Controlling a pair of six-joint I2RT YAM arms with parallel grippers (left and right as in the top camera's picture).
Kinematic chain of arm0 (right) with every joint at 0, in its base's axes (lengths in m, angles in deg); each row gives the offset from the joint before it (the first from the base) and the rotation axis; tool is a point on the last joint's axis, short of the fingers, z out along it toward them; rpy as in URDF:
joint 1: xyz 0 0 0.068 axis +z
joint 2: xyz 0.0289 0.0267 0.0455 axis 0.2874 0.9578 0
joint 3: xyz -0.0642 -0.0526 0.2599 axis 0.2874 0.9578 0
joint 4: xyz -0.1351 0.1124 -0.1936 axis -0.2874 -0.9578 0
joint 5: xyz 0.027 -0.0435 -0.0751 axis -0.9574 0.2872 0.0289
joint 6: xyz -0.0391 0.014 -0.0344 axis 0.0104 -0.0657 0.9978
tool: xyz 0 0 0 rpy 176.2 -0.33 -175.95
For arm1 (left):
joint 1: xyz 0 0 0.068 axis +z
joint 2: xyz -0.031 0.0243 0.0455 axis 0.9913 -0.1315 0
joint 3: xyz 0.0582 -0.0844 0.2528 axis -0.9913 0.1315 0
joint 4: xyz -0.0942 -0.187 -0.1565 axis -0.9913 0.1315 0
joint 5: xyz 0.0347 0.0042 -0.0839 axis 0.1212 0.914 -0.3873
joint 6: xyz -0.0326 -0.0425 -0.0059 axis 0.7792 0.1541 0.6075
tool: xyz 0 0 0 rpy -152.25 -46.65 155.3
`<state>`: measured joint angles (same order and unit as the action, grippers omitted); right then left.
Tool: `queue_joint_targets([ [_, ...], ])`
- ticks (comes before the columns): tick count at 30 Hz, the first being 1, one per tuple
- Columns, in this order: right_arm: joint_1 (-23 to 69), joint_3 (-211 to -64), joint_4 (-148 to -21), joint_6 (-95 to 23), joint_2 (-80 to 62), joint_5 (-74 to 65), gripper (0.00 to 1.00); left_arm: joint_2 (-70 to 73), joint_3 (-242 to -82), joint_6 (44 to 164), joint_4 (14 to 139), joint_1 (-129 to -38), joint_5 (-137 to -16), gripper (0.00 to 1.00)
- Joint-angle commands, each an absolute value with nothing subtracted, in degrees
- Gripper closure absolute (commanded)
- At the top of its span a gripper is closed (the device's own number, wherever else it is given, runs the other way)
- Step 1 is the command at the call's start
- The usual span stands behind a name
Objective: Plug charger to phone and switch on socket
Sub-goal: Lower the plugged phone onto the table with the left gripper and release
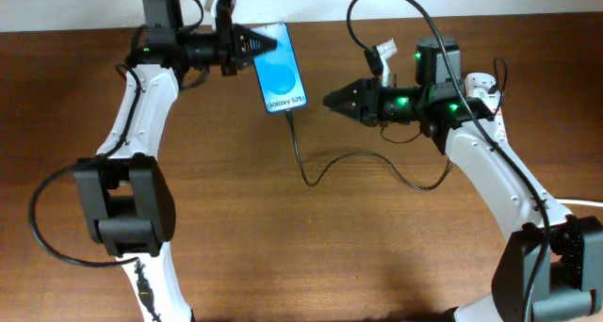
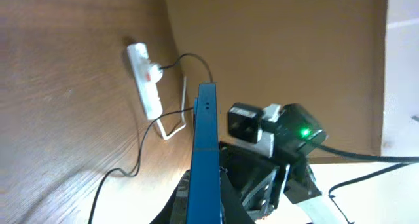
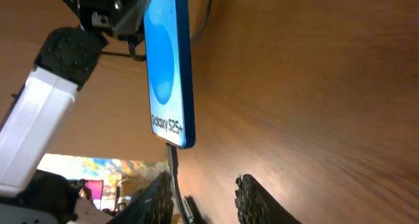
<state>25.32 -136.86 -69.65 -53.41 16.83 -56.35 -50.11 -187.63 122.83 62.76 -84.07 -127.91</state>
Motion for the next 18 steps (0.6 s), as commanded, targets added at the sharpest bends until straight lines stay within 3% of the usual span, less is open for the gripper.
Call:
queue_joint_targets([
  [1, 25.1, -137.2, -74.6, -46.6, 17.0, -48.3, 0.64, -49.8, -182.4, 117.2, 62.9, -83.9, -128.5, 1.0],
  [9, 28.4, -137.9, -84.8, -44.5, 16.9, -28.4, 0.64, -49.8, -167.8, 113.1, 63.2, -87.0, -110.6, 1.0],
  [13, 29.5, -137.9, -85.0, -43.9, 16.9, -25.8, 0.64, -49.8, -167.1, 110.3, 67.2, -89.9, -95.3, 1.0],
  [18, 29.6, -137.9, -85.4, -43.6, 16.9, -25.8, 0.66, -50.0, -166.7, 108.8, 71.0, -91.2, -86.5, 1.0],
])
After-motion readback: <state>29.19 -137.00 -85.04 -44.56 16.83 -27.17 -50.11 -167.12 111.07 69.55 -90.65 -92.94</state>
